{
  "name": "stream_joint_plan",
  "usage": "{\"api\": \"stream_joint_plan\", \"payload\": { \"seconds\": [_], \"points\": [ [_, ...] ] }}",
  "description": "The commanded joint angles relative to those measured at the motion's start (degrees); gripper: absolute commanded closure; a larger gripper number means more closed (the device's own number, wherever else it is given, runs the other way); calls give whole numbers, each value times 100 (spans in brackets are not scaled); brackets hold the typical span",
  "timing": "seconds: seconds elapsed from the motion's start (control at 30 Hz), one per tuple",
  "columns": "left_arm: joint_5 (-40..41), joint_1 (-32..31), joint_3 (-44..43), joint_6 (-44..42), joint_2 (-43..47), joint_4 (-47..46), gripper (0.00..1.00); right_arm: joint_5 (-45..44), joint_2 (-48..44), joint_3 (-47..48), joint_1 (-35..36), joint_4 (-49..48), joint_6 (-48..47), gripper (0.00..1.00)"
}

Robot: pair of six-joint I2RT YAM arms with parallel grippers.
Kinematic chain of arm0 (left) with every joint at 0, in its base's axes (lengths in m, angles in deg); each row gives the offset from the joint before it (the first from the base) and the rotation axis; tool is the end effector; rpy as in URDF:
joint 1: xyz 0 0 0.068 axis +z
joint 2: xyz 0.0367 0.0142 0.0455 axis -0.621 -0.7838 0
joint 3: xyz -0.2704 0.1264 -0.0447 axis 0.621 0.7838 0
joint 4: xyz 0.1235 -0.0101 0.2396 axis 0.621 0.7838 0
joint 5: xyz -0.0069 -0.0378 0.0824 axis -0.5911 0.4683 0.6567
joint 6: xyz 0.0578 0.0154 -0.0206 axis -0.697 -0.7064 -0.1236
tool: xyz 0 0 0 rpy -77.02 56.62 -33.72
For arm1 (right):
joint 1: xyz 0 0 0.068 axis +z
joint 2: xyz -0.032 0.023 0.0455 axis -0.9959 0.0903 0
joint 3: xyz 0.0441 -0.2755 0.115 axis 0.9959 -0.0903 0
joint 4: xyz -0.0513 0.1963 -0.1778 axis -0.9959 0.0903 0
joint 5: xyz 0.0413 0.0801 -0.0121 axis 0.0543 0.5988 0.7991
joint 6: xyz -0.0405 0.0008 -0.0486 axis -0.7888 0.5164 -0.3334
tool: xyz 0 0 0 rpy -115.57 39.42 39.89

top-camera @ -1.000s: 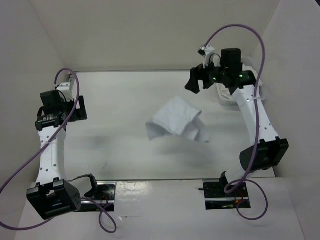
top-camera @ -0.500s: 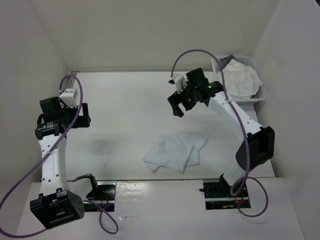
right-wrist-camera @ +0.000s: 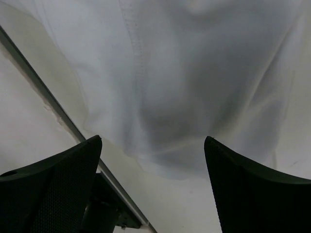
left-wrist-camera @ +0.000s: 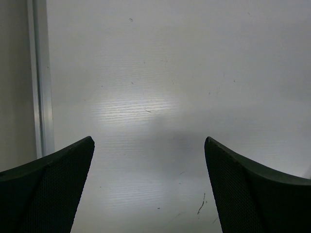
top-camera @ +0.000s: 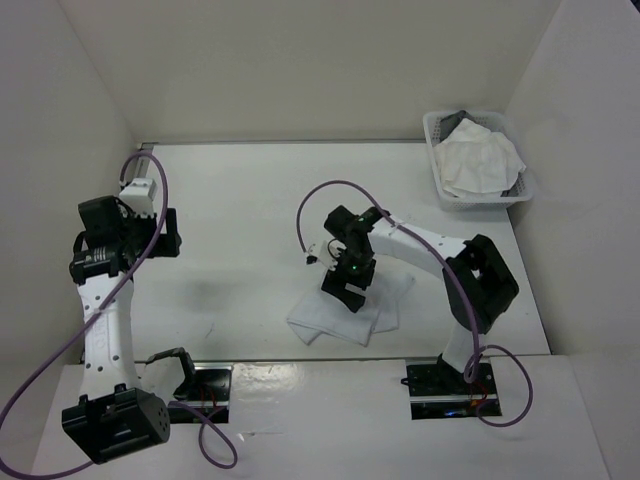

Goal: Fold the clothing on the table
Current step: Flatten the skirt out

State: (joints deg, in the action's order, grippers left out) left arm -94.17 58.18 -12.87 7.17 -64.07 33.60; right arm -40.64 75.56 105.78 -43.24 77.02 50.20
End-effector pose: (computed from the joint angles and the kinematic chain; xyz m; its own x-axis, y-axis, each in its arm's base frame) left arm 0.1943 0.0577 0.3539 -0.5674 -0.0480 -0.8220 -0.0647 0.9978 -0.0136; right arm 0.2392 0.2299 0.2264 -0.3215 -0.9193 -0.2270 -0.9415 0.2848 0.1804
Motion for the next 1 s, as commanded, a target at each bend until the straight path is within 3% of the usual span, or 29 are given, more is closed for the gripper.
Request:
{"api": "stream_joint_plan", "payload": {
  "seconds": [0.0, 0.13, 0.17, 0.2, 0.27, 0.3, 0.43, 0.53, 0.87, 0.97],
  "points": [
    [-134, 34, 87, -89, 93, -91, 0, -197, 106, -337, -10, -163, -203, 11],
    [-134, 86, 87, -89, 93, -91, 0, -259, 491, -479, -10, -313, -265, 28],
    [-134, 86, 87, -89, 93, -91, 0, -259, 597, -479, -10, -313, -326, 38],
    [-134, 86, 87, -89, 93, -91, 0, -259, 703, -479, -10, -313, -327, 55],
    [-134, 86, 87, -89, 93, -91, 0, -206, 958, -427, -10, -313, -327, 65],
    [-134, 86, 87, -89, 93, -91, 0, -145, 1019, -426, -10, -366, -327, 79],
    [-186, 139, 87, -89, 145, -91, 0, -214, 1196, -374, -10, -612, -274, 100],
    [-186, 139, 140, -89, 145, -91, 0, -276, 1257, -146, -10, -910, -81, 100],
    [-239, 139, 88, -141, 93, -38, 0, -48, 1205, 2541, -71, -1421, 657, 100],
    [-327, 139, 35, -212, 93, 15, 0, -187, 1266, 2878, -124, -1588, 947, 100]
  ]
}}
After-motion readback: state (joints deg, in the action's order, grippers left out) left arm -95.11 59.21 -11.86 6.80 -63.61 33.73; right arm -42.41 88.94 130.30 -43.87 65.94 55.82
